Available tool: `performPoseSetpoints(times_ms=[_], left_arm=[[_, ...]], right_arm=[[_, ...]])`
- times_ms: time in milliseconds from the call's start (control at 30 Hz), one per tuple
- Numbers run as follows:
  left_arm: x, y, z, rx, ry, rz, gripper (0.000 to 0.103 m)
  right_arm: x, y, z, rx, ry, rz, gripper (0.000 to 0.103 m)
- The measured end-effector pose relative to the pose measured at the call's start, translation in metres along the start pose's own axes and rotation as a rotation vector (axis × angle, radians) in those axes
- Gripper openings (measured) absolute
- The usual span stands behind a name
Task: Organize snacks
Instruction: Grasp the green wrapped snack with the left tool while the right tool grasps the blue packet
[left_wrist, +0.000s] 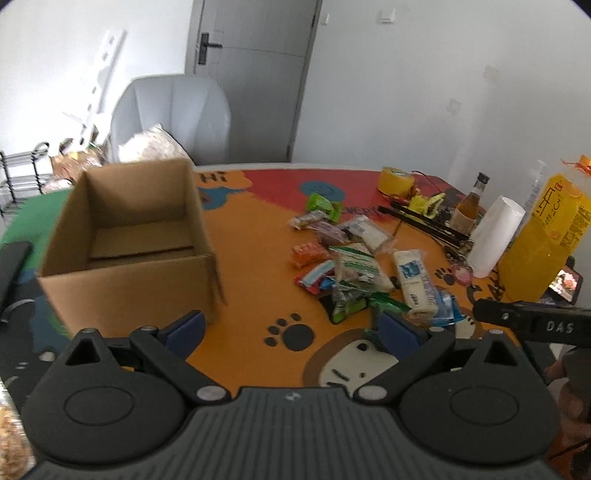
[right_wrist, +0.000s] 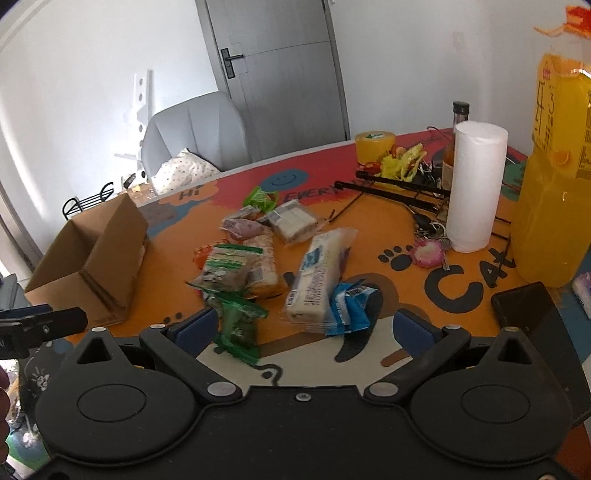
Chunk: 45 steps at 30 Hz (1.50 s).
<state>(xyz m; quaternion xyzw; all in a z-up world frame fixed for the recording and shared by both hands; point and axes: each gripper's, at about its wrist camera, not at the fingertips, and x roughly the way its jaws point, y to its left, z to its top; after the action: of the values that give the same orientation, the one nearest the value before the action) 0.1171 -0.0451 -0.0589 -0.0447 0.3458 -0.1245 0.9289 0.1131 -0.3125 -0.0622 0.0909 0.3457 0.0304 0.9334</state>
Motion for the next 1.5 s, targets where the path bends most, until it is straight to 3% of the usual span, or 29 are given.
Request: performPoseSetpoints(times_ms=[233,300,433,733,1100,1300,1500], left_arm=[[0.026,-0.014,0.002,0.008,0.013,-0.068,0.098],[0.036,-0.018,0.002,0.008,0.023,-0.081,0.093],[0.055,-0.022,0.003,0.001,0.044,-0.097,0.084],[0.094,-0.031,0.003,0.002,0.114,-0.145,0.061],[0.121,-0.047,0.007,0.024,0.163,-0.209,0.044],[0.136,-0.053,0.002,0.016,0.214,-0.243,0.043],[0.141,-0.060,-0.005,0.028,0.233,-0.231,0.031]], right_arm=[[0.017,-0.024,0.001,0.071,0.000,0.017,0.102],[0.021,-0.030,0.000,0.084,-0.010,0.017,0.100],[0.033,-0.039,0.000,0.102,0.009,0.019,0.081],[0.058,-0.061,-0.001,0.142,0.058,0.016,0.058],[0.081,-0.064,0.006,0.143,0.069,0.073,0.048],[0.094,-0.067,0.008,0.169,0.082,0.079,0.044],[0.096,-0.067,0.004,0.147,0.081,0.071,0.030]])
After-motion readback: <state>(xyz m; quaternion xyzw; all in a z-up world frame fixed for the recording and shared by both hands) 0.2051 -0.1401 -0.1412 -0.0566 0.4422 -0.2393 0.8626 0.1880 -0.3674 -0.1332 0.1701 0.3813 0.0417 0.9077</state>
